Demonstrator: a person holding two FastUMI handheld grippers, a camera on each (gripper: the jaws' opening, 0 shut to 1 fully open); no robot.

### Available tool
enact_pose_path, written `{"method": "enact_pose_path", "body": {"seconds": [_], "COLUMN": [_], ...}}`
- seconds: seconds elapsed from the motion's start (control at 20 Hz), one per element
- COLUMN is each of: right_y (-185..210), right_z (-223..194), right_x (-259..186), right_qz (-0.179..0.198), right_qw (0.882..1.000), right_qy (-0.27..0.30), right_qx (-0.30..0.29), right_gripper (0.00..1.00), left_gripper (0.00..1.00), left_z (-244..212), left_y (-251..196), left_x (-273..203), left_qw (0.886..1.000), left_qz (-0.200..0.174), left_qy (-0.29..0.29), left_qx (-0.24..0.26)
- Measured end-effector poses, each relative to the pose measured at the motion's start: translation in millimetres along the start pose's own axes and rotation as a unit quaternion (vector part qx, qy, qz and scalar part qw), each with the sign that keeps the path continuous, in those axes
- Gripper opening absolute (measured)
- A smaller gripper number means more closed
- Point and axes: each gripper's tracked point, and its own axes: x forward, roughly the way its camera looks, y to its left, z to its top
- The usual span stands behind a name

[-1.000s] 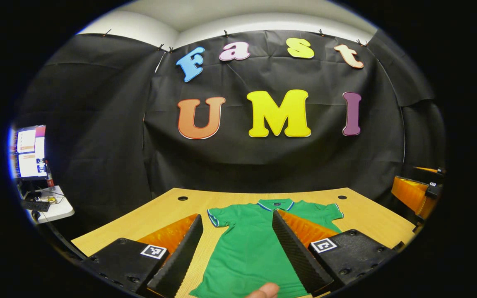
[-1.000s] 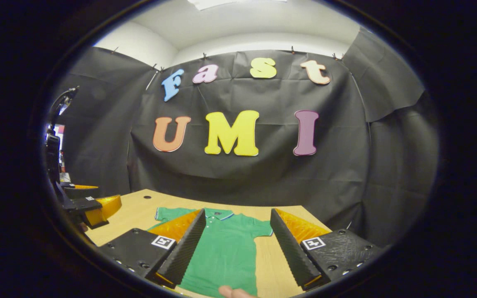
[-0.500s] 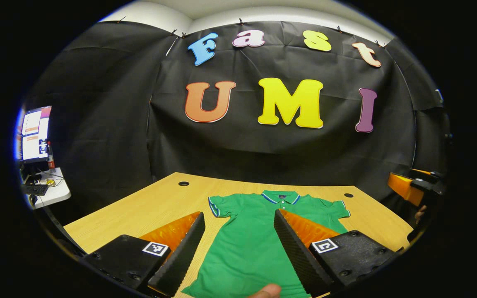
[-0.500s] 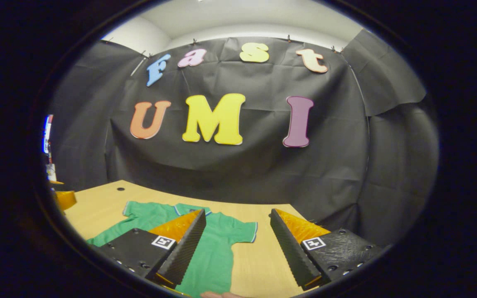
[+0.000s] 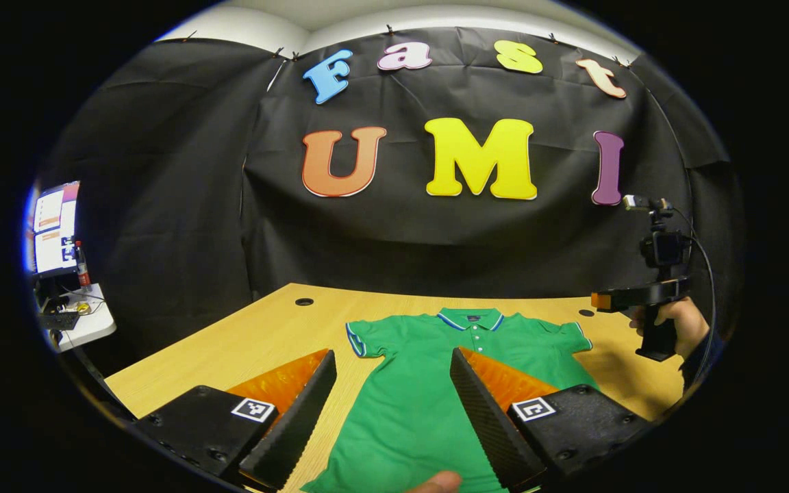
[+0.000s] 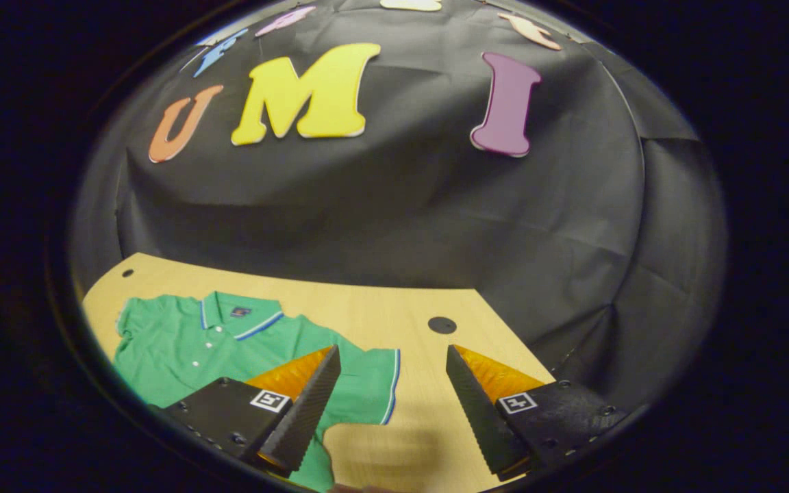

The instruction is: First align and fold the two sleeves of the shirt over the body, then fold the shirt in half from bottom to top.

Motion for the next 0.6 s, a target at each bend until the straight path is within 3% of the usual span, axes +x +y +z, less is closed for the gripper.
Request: {"method": "enact_pose_path", "body": {"seconds": [0.2,0.55,0.6], "right_y": [-9.0,-5.9,-5.0], "right_z": [-41.6,-74.3,-75.2], "right_x": [52.4,84.5,83.7], "right_qz": [-0.011,0.027,0.034], "right_qw": [0.997,0.989,0.987], "right_qy": [0.070,0.126,0.134], "right_qx": [0.007,0.069,0.082], "right_gripper": [0.94,0.93,0.87], "left_gripper": [1.00,1.00,1.00], "left_z": [-11.5,-29.0,-30.0], "left_y": [3.3,7.8,8.4], "left_x": [11.2,22.1,22.9], "left_qw": [1.000,0.999,0.999], "left_qz": [0.006,0.014,0.016], "left_qy": [0.017,0.046,0.047], "left_qx": [0.006,-0.006,-0.005]}}
